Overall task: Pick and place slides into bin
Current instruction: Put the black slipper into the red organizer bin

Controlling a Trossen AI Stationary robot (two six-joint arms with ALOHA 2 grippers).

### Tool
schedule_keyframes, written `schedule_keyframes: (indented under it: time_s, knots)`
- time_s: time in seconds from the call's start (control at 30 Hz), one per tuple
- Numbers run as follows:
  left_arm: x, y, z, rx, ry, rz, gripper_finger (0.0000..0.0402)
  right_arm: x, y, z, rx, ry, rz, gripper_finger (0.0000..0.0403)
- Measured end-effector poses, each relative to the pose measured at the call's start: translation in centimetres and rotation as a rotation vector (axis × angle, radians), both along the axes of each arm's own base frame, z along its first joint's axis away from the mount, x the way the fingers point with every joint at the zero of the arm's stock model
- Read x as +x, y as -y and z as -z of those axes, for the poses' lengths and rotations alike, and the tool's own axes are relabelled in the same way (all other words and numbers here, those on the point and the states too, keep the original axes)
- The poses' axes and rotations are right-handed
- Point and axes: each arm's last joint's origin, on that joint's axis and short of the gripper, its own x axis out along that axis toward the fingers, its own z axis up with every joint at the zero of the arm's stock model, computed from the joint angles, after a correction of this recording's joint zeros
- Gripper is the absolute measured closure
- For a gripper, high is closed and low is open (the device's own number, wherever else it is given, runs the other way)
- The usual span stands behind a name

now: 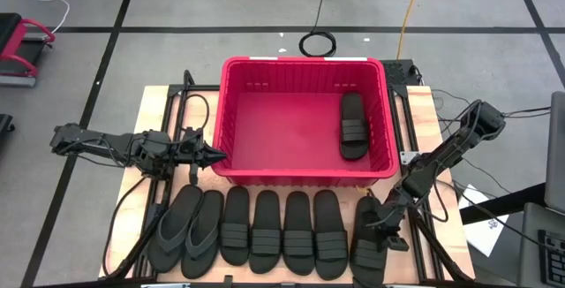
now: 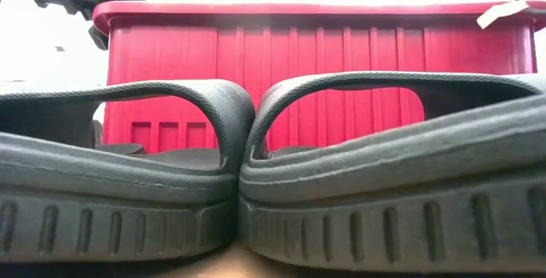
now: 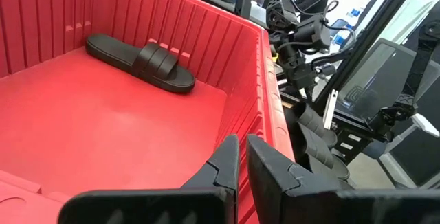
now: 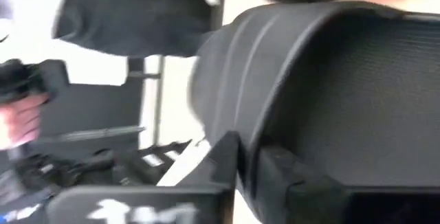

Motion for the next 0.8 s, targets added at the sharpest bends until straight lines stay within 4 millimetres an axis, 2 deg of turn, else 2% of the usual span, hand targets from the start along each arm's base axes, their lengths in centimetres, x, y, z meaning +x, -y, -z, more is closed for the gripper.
schedule_keyframes:
  time_s: [0.33, 0.5, 0.63, 0.8]
  knots:
    - [0.0, 0.0, 0.0, 0.001, 0.001, 0.000, 0.0376, 0.8, -0.9, -2.1, 0.226, 0.052, 0.021, 0.0397]
    - [0.0, 0.0, 0.0, -0.008, 0.001, -0.001, 0.0376, 1.3, -1.7, -4.0, 0.341, 0.090, 0.015, 0.0399]
    - [0.0, 0.0, 0.0, -0.023, 0.002, -0.003, 0.0376, 1.7, -2.7, -6.1, 0.347, 0.118, -0.029, 0.0400]
    - [0.0, 0.0, 0.0, -0.045, 0.002, -0.007, 0.0376, 2.0, -3.4, -8.3, 0.255, 0.102, -0.081, 0.0400]
